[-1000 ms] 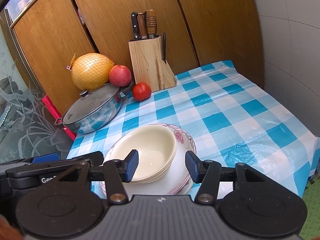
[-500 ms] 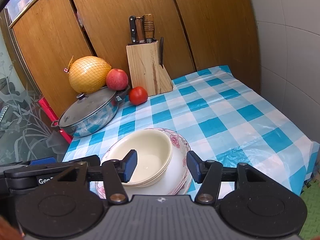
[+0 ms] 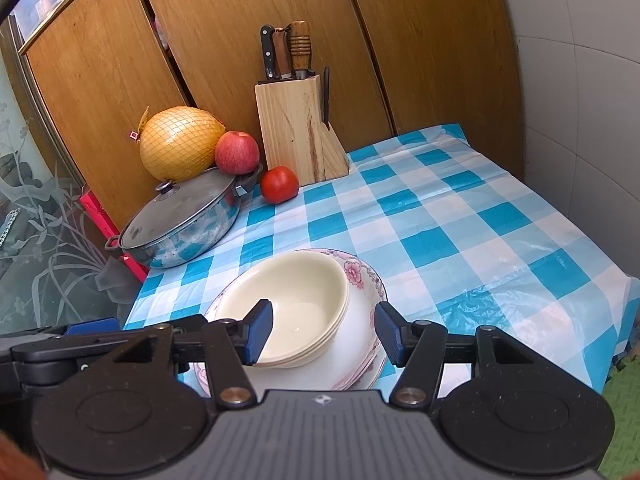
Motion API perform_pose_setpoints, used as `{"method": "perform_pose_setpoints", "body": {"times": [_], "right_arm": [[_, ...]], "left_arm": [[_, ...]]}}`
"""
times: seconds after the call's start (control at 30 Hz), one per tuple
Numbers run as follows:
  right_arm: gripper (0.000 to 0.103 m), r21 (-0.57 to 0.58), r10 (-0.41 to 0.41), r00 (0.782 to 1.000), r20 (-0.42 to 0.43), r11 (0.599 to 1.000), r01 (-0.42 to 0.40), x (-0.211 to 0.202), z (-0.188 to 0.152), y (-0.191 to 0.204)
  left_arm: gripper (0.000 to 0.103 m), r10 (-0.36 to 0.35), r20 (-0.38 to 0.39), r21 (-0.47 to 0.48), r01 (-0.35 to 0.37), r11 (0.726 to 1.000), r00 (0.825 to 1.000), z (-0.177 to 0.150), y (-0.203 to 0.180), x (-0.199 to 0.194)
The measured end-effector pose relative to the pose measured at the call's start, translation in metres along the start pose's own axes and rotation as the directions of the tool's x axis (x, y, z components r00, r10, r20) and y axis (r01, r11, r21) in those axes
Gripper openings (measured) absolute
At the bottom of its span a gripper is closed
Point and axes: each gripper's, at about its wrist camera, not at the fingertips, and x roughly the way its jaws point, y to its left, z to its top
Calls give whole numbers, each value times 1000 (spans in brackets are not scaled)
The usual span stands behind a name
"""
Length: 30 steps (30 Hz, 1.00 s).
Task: Organize plates and bowls
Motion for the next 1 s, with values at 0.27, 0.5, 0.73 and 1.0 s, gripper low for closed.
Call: {"method": "perform_pose_setpoints", "body": {"times": [0.27, 0.5, 0.73, 1.0], "right_arm": [[54, 0, 1, 1000, -2, 1000, -1, 0, -1, -1], [54, 0, 1, 1000, -2, 1000, -1, 0, -1, -1], [54, 0, 0, 1000, -3, 1000, 0, 0, -2, -1], [54, 0, 0, 1000, -3, 1000, 0, 0, -1, -1]], "left_arm": [[103, 4, -6, -4, -4, 1000, 1000, -1, 0, -1], [103, 5, -8, -4, -5, 1000, 1000, -1, 1, 0], [103, 4, -9, -4, -4, 1000, 1000, -2, 1, 0], [103, 5, -7, -3, -5, 1000, 1000, -2, 1, 0]]}}
